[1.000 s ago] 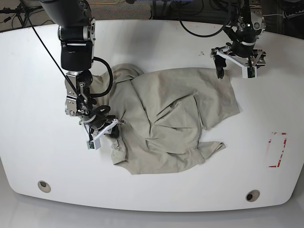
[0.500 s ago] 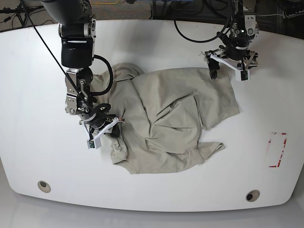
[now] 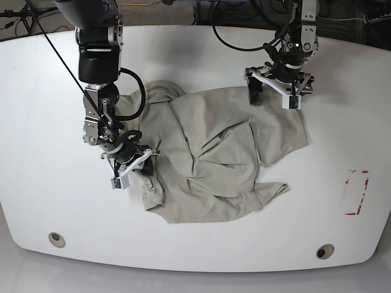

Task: Fold the T-shirt properly
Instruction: 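Grasp the opposite T-shirt edge with the left gripper, then lift the T-shirt with both grippers and stretch it between them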

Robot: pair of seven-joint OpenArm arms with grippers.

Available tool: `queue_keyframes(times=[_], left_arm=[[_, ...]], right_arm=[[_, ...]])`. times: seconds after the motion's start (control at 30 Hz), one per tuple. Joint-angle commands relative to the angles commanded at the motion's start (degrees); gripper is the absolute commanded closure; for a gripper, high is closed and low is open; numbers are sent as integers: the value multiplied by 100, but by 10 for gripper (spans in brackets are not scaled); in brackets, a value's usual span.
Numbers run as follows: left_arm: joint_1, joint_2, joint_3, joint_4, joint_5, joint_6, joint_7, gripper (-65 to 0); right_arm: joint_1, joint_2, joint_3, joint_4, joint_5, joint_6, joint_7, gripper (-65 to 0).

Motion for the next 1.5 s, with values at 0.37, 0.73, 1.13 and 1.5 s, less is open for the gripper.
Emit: queue_keyframes(times=[0.37, 0.73, 1.13, 1.5], left_arm=[[-193, -9, 0, -273, 0, 9, 0, -90], [-158, -35, -615, 545, 26, 18, -9, 0], [-448, -396, -1073, 1538, -9, 0, 369, 0], [-1354, -738, -2180, 1785, -1152, -9, 1284, 0]], right_arm=[[-316, 9, 0, 554, -35, 0, -158, -92], [-492, 123, 211, 1336, -44, -18, -185, -14], [62, 193, 993, 1811, -62, -18, -897, -13], [923, 308, 993, 1802, -53, -18, -1248, -13]])
